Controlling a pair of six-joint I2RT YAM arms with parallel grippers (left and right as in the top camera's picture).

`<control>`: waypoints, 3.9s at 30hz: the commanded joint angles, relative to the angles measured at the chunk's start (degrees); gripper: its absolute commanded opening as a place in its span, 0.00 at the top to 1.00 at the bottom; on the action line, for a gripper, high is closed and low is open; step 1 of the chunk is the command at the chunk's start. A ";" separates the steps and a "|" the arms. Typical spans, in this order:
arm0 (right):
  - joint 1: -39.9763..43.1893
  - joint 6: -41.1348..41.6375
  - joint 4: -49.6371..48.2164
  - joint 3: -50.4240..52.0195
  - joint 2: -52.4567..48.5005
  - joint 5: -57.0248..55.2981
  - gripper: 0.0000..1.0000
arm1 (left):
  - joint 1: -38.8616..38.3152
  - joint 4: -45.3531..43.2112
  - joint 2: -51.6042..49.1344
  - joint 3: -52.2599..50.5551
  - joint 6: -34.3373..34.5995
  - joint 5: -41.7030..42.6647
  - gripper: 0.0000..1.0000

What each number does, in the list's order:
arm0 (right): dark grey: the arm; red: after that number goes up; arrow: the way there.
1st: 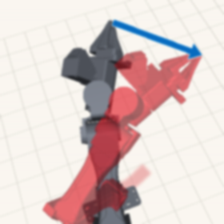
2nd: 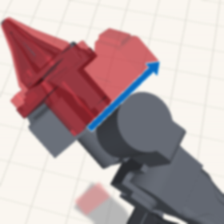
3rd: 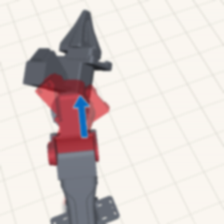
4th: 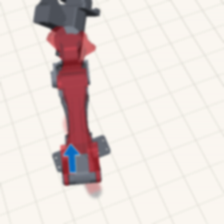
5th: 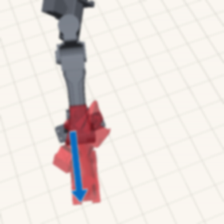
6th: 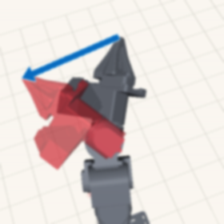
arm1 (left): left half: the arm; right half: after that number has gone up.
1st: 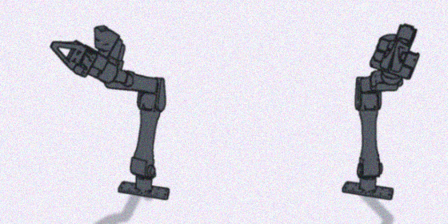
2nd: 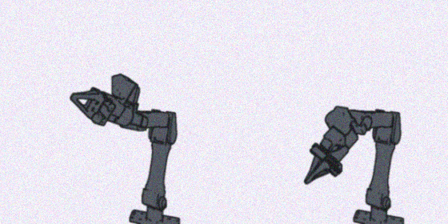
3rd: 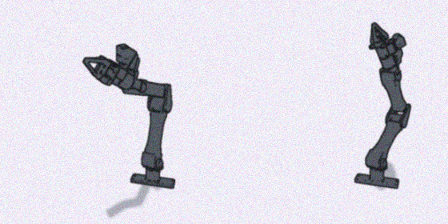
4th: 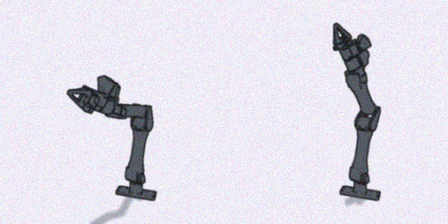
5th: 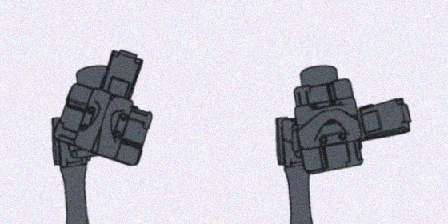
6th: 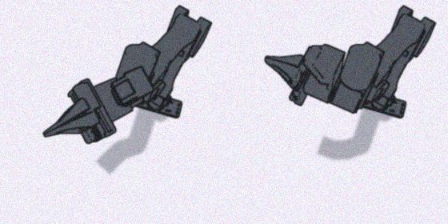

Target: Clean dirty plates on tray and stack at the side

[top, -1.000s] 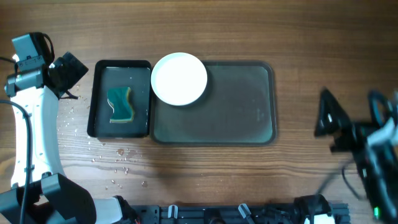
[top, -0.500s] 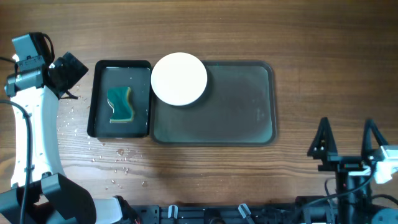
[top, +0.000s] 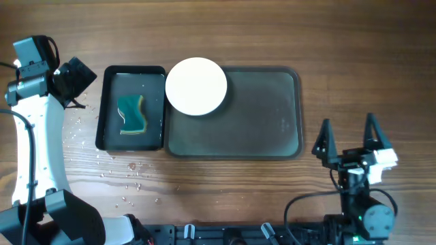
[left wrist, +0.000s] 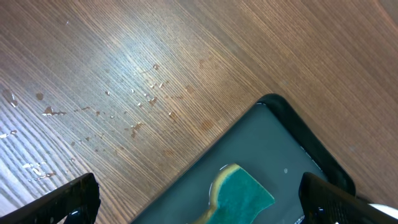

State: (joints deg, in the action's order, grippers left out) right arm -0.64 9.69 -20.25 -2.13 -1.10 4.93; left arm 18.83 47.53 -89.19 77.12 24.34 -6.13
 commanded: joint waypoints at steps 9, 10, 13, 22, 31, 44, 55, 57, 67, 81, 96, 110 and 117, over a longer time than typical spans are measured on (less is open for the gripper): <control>0.33 -2.45 19.87 1.86 0.94 0.83 0.00 | 0.20 0.00 -0.07 0.46 0.57 0.09 0.00; 0.33 -3.67 19.96 1.86 0.96 0.87 0.00 | 0.20 0.00 -0.07 0.46 0.55 0.09 0.00; 0.33 -8.79 19.93 1.86 0.96 1.11 0.00 | 0.20 0.00 -0.07 0.46 0.55 0.09 0.00; 0.28 -9.55 19.91 1.86 0.90 1.09 0.00 | 0.20 0.00 -0.07 0.46 0.55 0.09 0.00; 0.28 -9.55 19.91 1.84 0.83 1.07 0.00 | 0.20 0.00 -0.07 0.46 0.55 0.09 0.00; 0.28 -9.55 19.91 1.84 0.83 1.07 0.00 | 0.20 0.00 -0.07 0.46 0.57 0.09 0.00; 0.28 -9.55 19.91 1.84 0.83 1.09 0.00 | 0.20 0.04 0.48 0.46 0.55 0.09 0.00; 0.28 -9.55 19.91 1.84 0.83 1.07 0.00 | 0.17 0.02 2.27 0.46 0.55 0.09 0.00; 0.28 -9.55 19.91 1.84 0.83 1.09 0.00 | 0.15 0.02 25.18 0.46 0.55 0.09 0.00; 0.28 -9.55 19.91 1.84 0.83 1.07 0.00 | -0.26 0.96 42.75 0.39 0.55 0.07 0.00; 0.28 -9.55 19.91 1.84 0.83 1.07 0.00 | -8.66 6.34 62.82 -17.88 0.35 0.07 0.00; 0.28 -9.55 19.91 1.84 0.83 1.07 0.00 | -11.61 0.98 85.07 -44.19 0.57 0.52 0.00; 0.28 -9.55 19.91 1.84 0.83 1.09 0.00 | -14.53 -13.18 88.96 -51.89 0.61 0.79 0.00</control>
State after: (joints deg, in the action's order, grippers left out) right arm -0.64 1.15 -0.19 -0.36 -0.89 5.15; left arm 5.58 39.79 -0.89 28.10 24.38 -6.09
